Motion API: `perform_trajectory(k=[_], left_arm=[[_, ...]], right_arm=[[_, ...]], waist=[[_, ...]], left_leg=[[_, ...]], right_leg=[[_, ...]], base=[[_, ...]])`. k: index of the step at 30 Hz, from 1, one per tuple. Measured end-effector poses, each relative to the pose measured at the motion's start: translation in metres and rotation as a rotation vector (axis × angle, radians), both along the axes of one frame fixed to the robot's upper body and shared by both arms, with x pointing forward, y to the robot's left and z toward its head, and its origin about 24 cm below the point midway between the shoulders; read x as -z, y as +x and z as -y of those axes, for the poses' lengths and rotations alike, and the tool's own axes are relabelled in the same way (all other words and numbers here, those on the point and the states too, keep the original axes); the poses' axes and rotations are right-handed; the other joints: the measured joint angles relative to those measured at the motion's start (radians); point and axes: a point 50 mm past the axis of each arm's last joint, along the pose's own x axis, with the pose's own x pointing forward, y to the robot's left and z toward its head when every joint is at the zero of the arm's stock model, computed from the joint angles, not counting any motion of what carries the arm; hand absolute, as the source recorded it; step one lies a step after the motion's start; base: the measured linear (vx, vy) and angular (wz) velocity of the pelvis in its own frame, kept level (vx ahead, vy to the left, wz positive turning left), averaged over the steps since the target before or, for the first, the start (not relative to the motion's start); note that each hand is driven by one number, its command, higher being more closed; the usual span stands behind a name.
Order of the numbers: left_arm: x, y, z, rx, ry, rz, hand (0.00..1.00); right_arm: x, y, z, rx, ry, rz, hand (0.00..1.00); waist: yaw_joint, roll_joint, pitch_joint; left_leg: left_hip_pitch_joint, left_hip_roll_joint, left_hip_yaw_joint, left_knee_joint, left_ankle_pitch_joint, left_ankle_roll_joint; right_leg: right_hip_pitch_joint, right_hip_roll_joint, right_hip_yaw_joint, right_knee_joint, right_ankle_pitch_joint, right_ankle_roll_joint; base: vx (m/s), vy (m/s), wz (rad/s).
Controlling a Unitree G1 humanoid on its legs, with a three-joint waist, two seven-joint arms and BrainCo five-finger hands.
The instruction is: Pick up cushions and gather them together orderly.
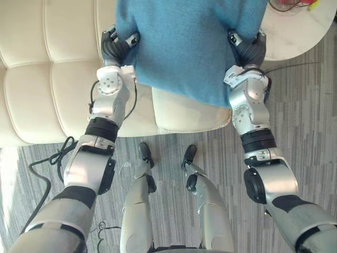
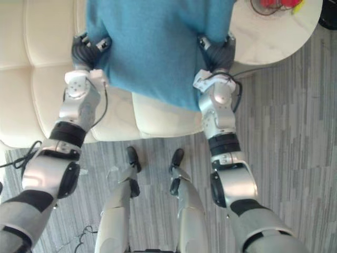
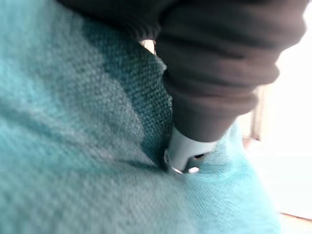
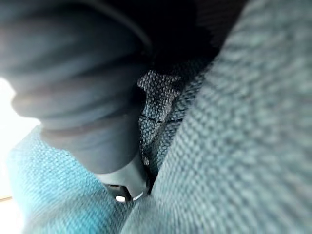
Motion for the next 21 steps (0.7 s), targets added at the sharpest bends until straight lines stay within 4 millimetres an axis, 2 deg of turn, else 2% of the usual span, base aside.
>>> perform_trajectory(k=[4,8,12,15,18,19,21], left_arm=[[0.009,-0.008,0.006,0.027,-0.012,0.022,1.0],[0.027,-0.028,0.016,0.062,-0.074,0.071,1.0],[0.073,-0.063,0.034,0.112,-0.221,0.065,1.0],[0.097,-0.095,0.03,0.107,-0.316,0.076,1.0],[0.125,-0.121,0.024,0.083,-0.369,0.014,1.0],[0.13,-0.124,0.022,0.078,-0.37,0.002,1.0],[0.161,-0.144,0.016,0.053,-0.364,-0.1,1.0]], right_arm=[[0.014,-0.007,-0.001,-0.007,0.017,-0.003,1.0],[0.033,-0.025,0.005,0.002,0.036,0.016,1.0],[0.073,-0.064,0.011,0.02,0.096,0.029,1.0],[0.091,-0.094,0.004,0.006,0.089,0.046,1.0],[0.116,-0.117,-0.003,-0.034,0.106,0.003,1.0],[0.12,-0.119,-0.004,-0.037,0.104,-0.009,1.0],[0.147,-0.133,-0.007,-0.056,0.067,-0.098,1.0]], waist=[[-0.002,0.0,0.0],[0.001,0.0,0.0],[0.005,0.0,-0.002],[0.005,-0.001,-0.014],[0.004,-0.001,-0.079],[0.004,0.0,-0.082],[0.002,0.0,-0.142]], left_leg=[[0.059,-0.007,0.0,-0.007,-0.003,-0.004],[0.121,-0.013,-0.008,-0.003,-0.017,-0.016],[0.245,-0.022,-0.028,0.012,-0.055,-0.027],[0.299,-0.022,-0.028,0.034,-0.101,-0.037],[0.326,-0.027,-0.027,0.025,-0.112,-0.042],[0.339,-0.028,-0.028,0.022,-0.11,-0.041],[0.406,-0.037,-0.031,-0.016,-0.107,-0.037]], right_leg=[[0.049,-0.01,0.003,0.021,-0.024,0.002],[0.103,-0.021,-0.001,0.055,-0.058,0.005],[0.231,-0.04,-0.017,0.092,-0.115,0.016],[0.293,-0.046,-0.022,0.104,-0.143,0.023],[0.324,-0.047,-0.028,0.093,-0.156,0.027],[0.339,-0.046,-0.03,0.088,-0.156,0.028],[0.405,-0.044,-0.035,0.057,-0.163,0.039]], base=[[0.05,-0.034,0.04],[0.03,-0.042,0.1],[0.05,-0.03,0.17],[0.05,-0.003,0.06],[0.09,0.003,0.05],[0.11,0.004,0.06],[0.13,0.013,0.07]])
